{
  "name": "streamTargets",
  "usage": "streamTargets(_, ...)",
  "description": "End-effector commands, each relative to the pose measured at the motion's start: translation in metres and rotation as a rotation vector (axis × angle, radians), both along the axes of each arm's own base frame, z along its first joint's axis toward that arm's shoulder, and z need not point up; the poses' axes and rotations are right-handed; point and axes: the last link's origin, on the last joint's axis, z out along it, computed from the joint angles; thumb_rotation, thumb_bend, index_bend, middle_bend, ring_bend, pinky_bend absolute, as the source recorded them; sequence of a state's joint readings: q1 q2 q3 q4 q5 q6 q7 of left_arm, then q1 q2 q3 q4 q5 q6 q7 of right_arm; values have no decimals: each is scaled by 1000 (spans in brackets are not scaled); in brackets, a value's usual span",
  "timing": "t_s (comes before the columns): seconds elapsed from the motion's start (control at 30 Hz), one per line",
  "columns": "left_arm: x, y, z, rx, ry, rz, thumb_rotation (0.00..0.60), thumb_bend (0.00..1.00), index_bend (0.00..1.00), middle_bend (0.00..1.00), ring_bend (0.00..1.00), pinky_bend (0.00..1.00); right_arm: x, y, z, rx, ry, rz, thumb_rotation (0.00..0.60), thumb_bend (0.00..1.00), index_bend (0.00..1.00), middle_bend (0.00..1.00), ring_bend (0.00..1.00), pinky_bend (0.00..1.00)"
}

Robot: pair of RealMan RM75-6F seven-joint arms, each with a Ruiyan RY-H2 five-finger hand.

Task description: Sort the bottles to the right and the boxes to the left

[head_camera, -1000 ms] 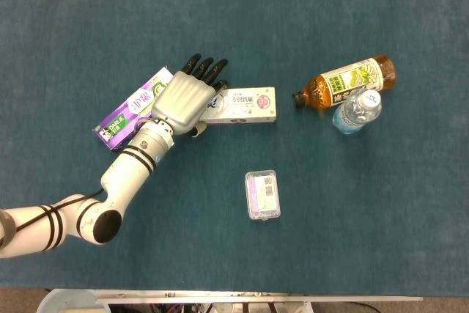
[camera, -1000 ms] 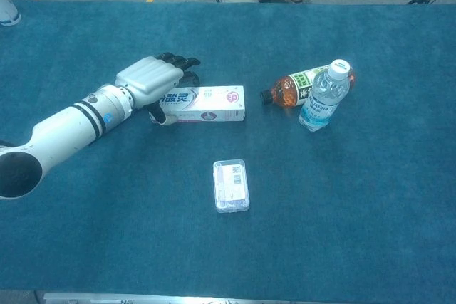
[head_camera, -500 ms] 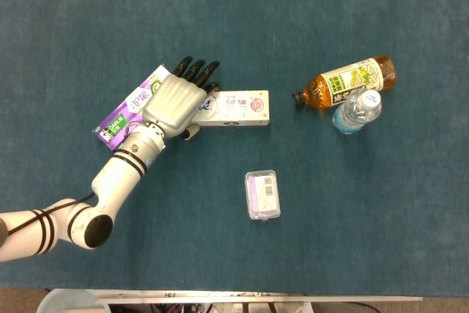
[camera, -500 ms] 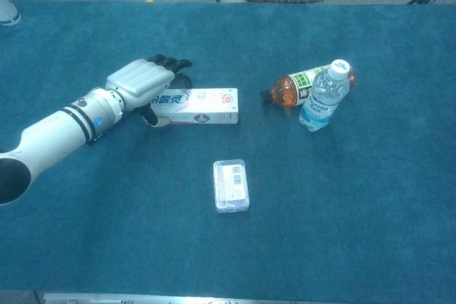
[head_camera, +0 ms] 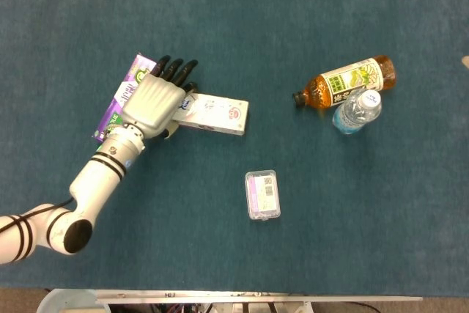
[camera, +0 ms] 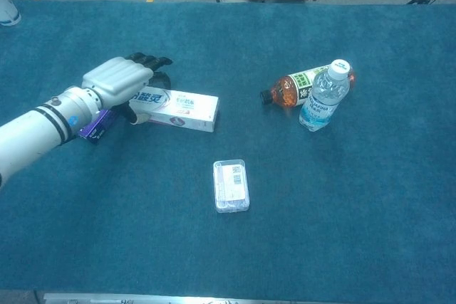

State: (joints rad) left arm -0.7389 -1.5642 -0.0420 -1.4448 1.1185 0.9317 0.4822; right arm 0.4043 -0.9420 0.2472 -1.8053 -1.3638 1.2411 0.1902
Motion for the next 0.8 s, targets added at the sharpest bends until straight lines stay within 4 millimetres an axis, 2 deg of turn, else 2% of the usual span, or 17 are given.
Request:
streamTargets(0.03, -8, -3, 6, 2, 13, 5, 600, 294, 553, 30, 0, 5, 1, 0, -1, 1, 1, 2, 600, 32, 103, 301, 189, 411)
streamTargets(0.3, -36, -9, 24, 15, 51, 42, 600, 293, 548, 31, 0, 5, 1, 0, -1, 0, -1, 6, 600, 33, 104, 301, 189, 411)
streamTargets(0.5, -42, -11, 37, 30, 38, 62, 600, 293, 531, 29, 0, 5, 1, 1, -2, 3, -3, 6, 600, 33, 104, 301, 189, 411)
streamTargets(0.7, -35, -15, 50, 9, -21, 79, 600, 289, 286, 0, 0, 5, 0, 1, -4, 12, -1, 10, 600, 33, 103, 301, 190, 411)
streamTargets(0.8, -33, -17, 58, 16, -40, 75, 600, 285, 248, 0, 0, 5, -1, 1, -4, 15, 1, 14, 600, 33, 103, 301, 189, 411)
